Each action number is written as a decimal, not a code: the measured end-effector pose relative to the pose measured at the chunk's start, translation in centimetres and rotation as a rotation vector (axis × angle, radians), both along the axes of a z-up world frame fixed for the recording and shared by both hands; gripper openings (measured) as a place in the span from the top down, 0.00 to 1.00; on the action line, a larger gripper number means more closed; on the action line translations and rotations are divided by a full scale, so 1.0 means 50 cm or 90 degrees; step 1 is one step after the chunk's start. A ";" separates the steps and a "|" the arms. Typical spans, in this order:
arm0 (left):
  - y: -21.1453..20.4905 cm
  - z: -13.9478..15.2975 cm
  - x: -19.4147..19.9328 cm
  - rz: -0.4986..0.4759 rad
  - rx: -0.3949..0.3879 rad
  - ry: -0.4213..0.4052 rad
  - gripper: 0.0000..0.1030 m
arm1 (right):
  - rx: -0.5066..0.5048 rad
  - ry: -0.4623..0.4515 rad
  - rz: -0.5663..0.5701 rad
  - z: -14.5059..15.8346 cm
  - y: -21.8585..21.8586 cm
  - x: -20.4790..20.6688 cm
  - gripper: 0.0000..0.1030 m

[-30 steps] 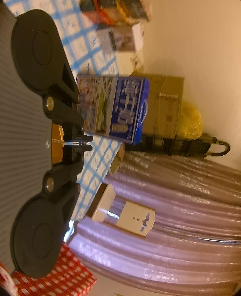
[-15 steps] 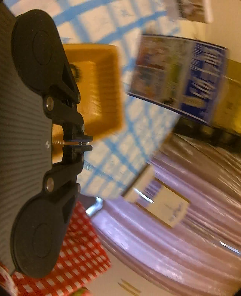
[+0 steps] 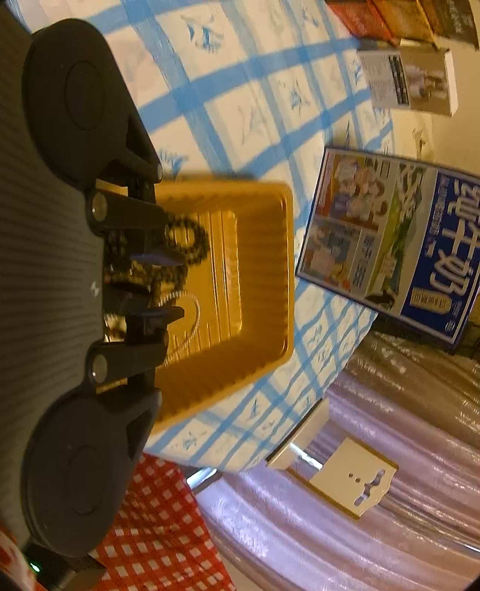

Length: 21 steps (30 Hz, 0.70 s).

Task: Organize jewelry
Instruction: 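Carry the pearl necklace into the orange tray and open the left tool, then lower the orange tray onto the table and open the right tool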

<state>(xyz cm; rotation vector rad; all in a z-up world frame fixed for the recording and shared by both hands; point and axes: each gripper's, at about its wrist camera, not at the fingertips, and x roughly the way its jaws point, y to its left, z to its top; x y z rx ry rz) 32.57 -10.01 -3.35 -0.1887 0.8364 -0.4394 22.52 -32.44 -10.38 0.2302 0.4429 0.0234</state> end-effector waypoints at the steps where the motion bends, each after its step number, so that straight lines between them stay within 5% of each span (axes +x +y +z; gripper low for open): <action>1: 0.007 -0.001 -0.004 0.005 0.004 -0.002 0.81 | -0.001 0.000 0.000 0.000 0.001 0.000 0.95; 21: 0.214 -0.023 -0.102 0.164 0.001 0.006 0.73 | -0.009 0.022 -0.049 0.003 0.054 0.043 0.95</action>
